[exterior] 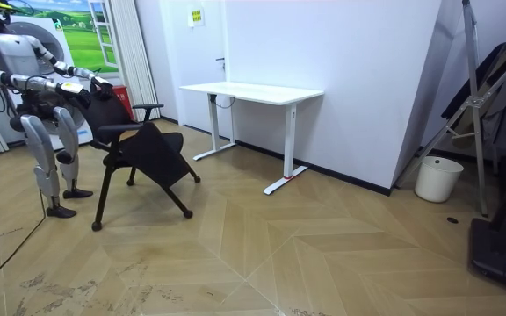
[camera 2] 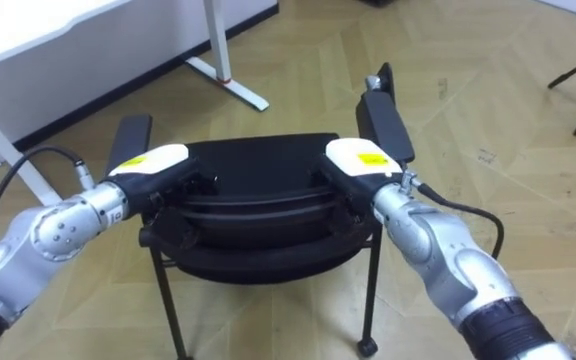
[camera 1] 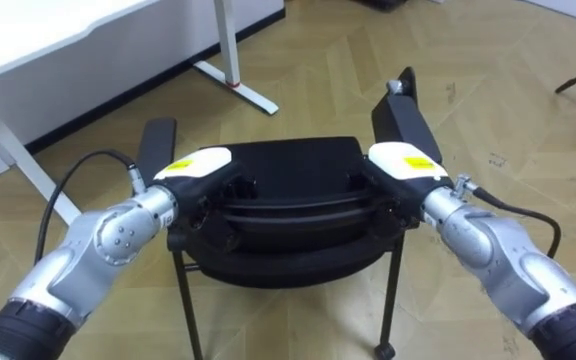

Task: Push chair

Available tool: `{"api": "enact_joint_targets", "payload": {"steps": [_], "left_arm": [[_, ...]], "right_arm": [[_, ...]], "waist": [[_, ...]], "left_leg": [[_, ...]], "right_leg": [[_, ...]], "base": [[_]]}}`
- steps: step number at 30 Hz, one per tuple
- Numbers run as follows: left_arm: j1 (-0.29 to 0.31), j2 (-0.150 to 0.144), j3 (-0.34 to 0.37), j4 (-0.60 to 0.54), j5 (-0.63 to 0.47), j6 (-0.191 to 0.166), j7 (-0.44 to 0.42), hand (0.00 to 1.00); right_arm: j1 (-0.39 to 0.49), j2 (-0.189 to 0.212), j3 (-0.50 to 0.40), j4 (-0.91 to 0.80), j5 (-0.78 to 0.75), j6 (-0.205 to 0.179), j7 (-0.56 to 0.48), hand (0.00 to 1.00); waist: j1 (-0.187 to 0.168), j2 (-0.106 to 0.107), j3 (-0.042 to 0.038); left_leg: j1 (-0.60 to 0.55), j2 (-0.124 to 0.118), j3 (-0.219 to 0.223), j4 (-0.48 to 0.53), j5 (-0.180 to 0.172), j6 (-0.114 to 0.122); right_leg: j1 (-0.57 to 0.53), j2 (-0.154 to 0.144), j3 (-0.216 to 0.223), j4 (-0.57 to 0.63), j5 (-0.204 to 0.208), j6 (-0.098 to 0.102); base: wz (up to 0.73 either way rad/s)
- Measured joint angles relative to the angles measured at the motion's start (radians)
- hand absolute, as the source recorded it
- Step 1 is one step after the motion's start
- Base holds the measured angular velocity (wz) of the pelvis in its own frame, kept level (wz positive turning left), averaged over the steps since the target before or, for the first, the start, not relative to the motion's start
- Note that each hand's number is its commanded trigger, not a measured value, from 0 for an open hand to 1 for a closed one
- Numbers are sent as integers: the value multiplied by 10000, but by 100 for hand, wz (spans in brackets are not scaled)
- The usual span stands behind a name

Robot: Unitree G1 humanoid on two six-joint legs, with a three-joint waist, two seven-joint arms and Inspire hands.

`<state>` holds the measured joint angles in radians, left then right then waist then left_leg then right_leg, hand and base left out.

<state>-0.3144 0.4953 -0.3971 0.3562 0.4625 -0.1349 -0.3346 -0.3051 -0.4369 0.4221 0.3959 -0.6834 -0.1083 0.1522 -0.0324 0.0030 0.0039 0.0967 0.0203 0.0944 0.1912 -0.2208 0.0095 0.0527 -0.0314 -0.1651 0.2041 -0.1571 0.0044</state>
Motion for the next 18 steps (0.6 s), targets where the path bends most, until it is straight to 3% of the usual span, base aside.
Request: {"api": "enact_joint_targets", "payload": {"steps": [6, 9, 10, 13, 18], "left_arm": [[-74, -39, -32, 255, 2, -78, 45, 100], [-467, -174, -132, 978, 19, -300, 134, 100], [-734, -255, -221, 1307, 8, -345, 157, 100], [-1370, -447, -402, 2057, 10, -484, 200, 100], [-1615, -457, -403, 2323, 24, -565, 214, 100]], "right_arm": [[-144, 9, 242, 308, 50, -52, -339, 100], [-484, 114, 365, 937, 105, -201, -526, 100], [-616, 140, 370, 1147, 120, -221, -574, 100], [-880, 173, 371, 1586, 220, -298, -740, 100], [-1087, 258, 373, 1811, 227, -354, -786, 100]], "waist": [[12, -51, 34], [44, -170, 84], [28, -279, 141], [57, -262, 198], [63, -264, 193]], "left_leg": [[10, 1, 8, 107, 0, 1], [-139, -3, -1, 398, -7, -2], [-279, 1, -65, 547, -25, 1], [-558, 28, -182, 918, -125, -15], [-949, 104, -311, 1259, -211, -96]], "right_leg": [[-16, -49, -40, 153, -38, -17], [-212, -192, -150, 605, -250, -51], [-287, -233, -276, 706, -287, -72], [-483, -242, -395, 982, -392, -137], [-732, -232, -609, 1268, -480, -260]], "base": [[0], [7], [22], [16], [9]]}}
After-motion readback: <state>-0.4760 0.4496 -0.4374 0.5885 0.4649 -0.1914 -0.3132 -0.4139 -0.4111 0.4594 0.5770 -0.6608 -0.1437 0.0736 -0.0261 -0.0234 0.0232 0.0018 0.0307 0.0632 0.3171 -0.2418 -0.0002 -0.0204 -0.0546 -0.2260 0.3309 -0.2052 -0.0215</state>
